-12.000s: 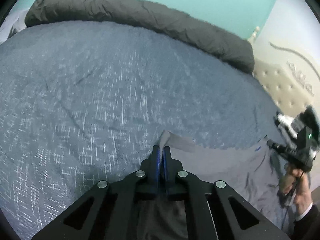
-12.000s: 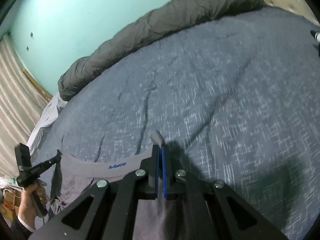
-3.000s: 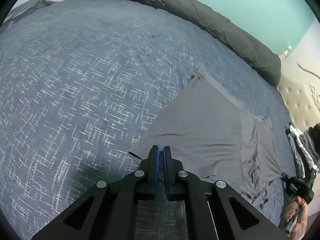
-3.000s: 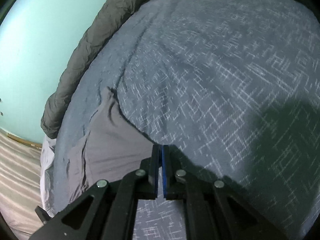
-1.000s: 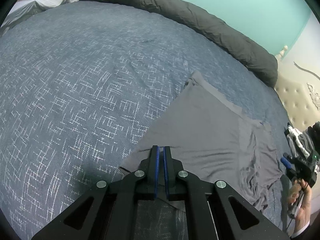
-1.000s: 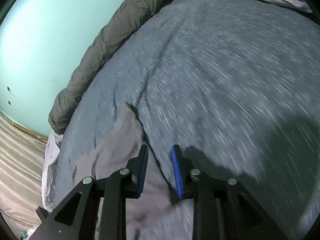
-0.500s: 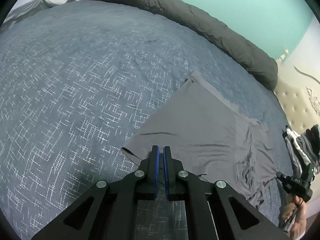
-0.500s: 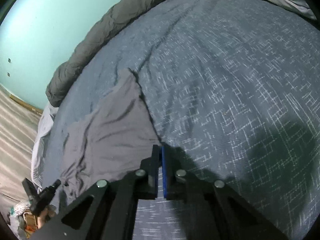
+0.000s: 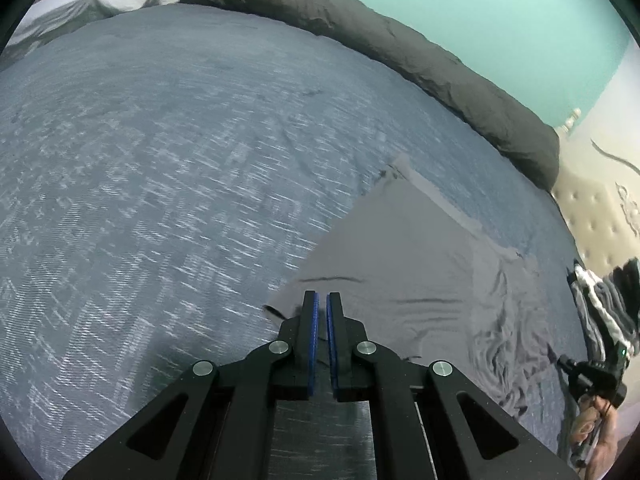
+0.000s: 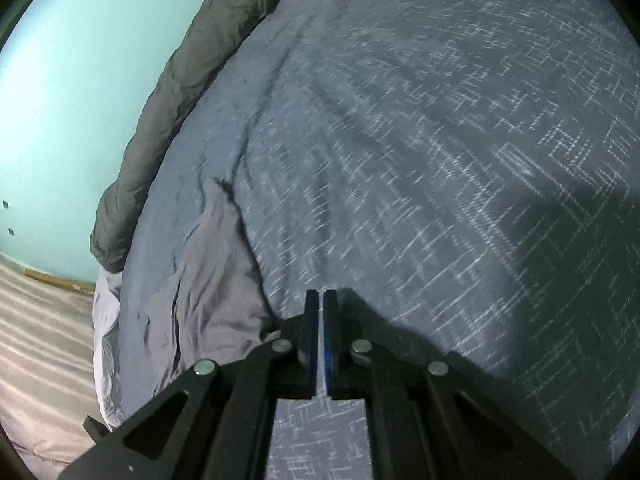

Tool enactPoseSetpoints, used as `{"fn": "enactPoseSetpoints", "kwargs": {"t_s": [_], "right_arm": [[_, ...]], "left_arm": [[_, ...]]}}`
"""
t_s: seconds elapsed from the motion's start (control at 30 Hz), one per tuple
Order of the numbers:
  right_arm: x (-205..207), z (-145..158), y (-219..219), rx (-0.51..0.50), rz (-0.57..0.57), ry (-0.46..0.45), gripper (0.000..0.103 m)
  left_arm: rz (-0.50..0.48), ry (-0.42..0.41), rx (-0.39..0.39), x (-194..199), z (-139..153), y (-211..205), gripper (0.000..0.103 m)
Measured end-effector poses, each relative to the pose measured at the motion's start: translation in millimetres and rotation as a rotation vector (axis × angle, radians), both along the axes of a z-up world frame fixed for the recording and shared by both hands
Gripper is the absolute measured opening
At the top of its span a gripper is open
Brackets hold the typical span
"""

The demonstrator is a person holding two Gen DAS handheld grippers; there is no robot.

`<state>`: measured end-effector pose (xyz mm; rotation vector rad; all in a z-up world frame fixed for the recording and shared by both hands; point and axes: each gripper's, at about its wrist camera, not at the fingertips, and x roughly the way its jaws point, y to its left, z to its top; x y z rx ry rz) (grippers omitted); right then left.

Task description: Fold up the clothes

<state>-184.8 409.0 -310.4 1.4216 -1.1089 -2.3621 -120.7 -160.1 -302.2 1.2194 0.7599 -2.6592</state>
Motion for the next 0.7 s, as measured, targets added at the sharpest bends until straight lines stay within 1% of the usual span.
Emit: {"fn": "enactPoseSetpoints", "kwargs": {"t_s": [0.13, 0.2, 0.27, 0.3, 0.33, 0.37, 0.57, 0.67, 0.7], "right_arm": [[5, 2, 2, -0.022, 0.013, 0.021, 0.002], [3, 5, -6, -0.009, 0.037, 0.035, 0.005], [0, 6, -14, 0.01, 0.055, 0.037, 0.005], [-1, 6, -18, 0.014, 0.062, 0.037, 0.01], [-2, 6, -21, 0.019, 0.071, 0.038, 0.024], [-2, 6, -26, 0.026, 0.086, 0.043, 0.032], [0, 3, -45, 0.132, 0.172, 0.053, 0.031], [0, 2, -46, 0.182, 0.176, 0.067, 0.014], [0, 2, -46, 0.199, 0.18, 0.072, 0.011]], "left_arm": [[0.017, -0.005, 0.015, 1, -2, -8, 0.01], [0.022, -0.007, 0.022, 0, -4, -10, 0.013], [0.026, -0.008, 0.03, 0, -5, -11, 0.016], [0.025, -0.009, 0.029, -1, -5, -11, 0.016], [0.024, -0.01, 0.028, -1, -5, -11, 0.016], [0.023, -0.01, 0.027, -1, -5, -11, 0.016], [0.024, -0.012, 0.029, -2, -6, -11, 0.016], [0.02, -0.012, 0.029, -2, -7, -9, 0.016], [0.02, -0.012, 0.03, -3, -7, -9, 0.016]]}}
